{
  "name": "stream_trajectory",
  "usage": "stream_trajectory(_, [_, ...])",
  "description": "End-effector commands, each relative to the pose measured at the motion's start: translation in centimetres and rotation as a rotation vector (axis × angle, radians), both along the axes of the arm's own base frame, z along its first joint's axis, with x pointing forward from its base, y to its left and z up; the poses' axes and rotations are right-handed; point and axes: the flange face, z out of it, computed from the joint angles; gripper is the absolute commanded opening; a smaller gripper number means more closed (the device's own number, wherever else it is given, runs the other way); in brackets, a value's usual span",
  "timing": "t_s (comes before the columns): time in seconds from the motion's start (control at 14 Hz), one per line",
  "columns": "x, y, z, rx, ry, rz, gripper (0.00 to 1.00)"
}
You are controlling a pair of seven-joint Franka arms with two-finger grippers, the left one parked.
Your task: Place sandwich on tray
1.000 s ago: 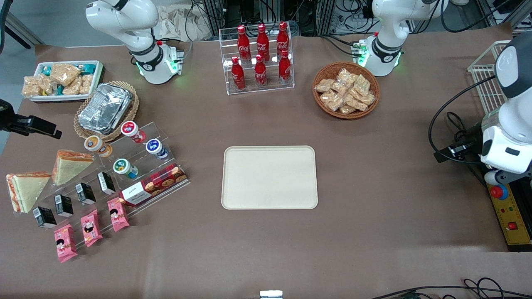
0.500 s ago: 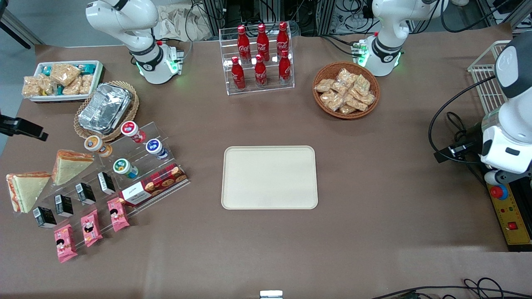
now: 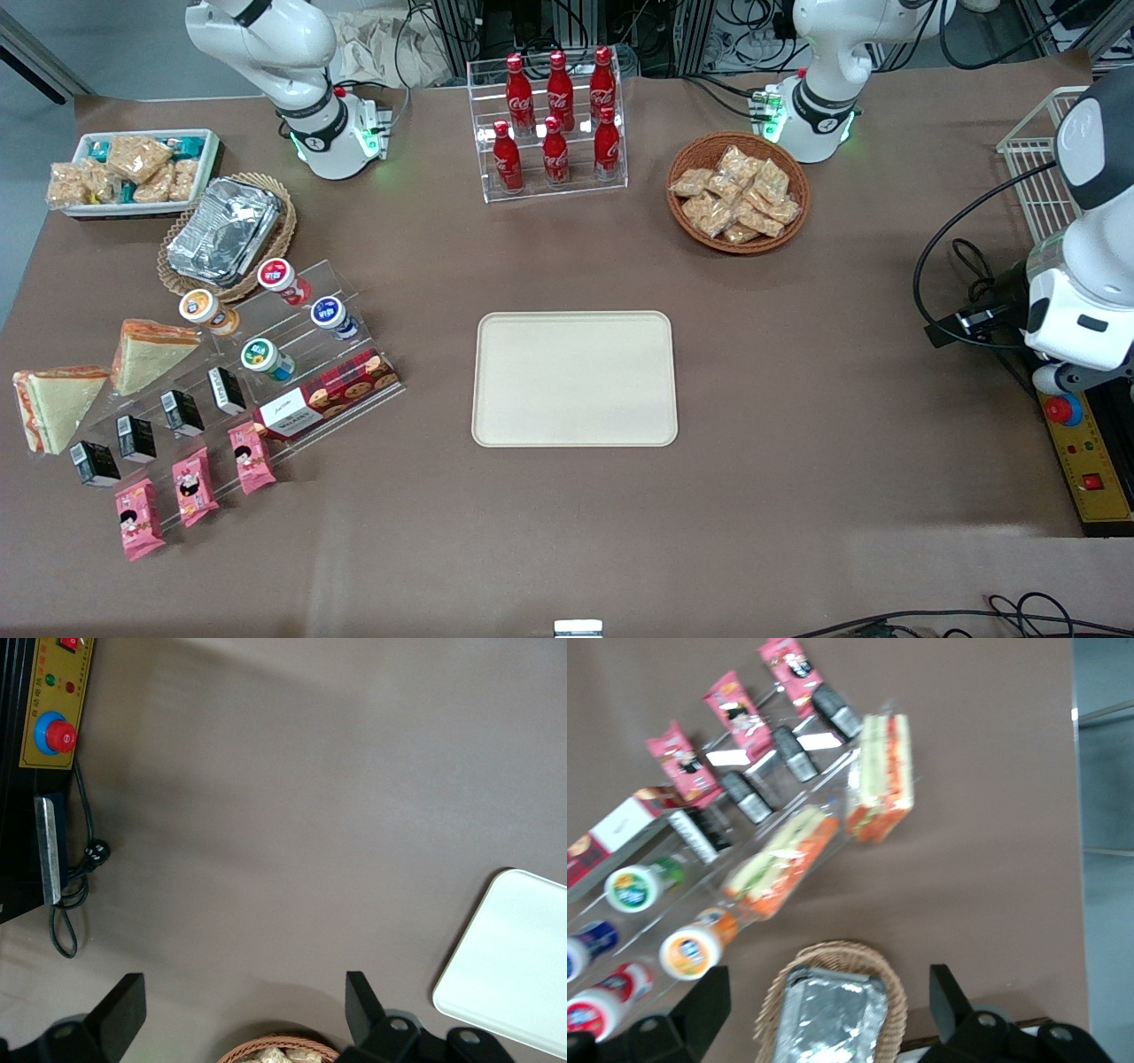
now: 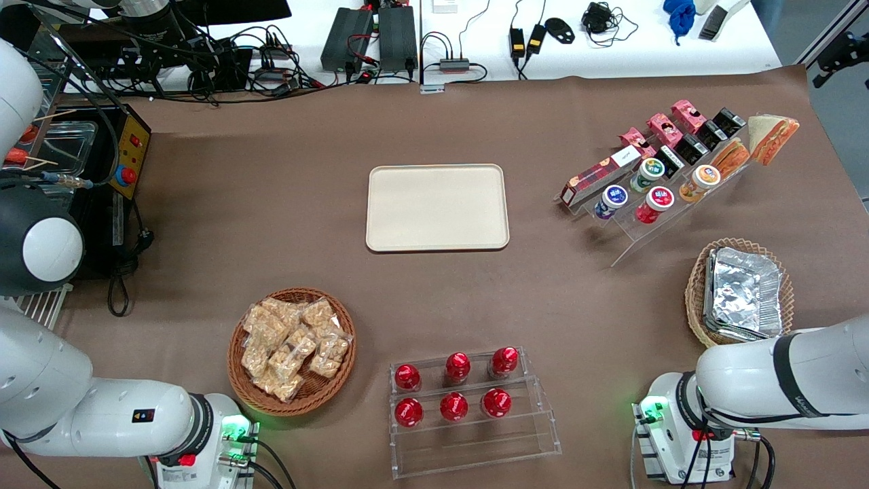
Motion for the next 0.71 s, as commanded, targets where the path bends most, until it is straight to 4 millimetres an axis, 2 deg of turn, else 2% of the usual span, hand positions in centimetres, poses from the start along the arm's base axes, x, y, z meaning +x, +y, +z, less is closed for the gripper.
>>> stream_trajectory(0.0, [1.1,-2.3,-2.0,0.008,-0.03,-0.011,1.0])
stream_trajectory(0.14, [1.6,-2.9,-3.5,0.031,-0.039,-0.026,1.0])
stream_trajectory(0.36, [3.1,-3.5,-6.8,0.041,-0.033,-0.035,1.0])
stream_trajectory(0.64, [3.6,-4.7,-12.7,0.038,-0.06,-0.063,1.0])
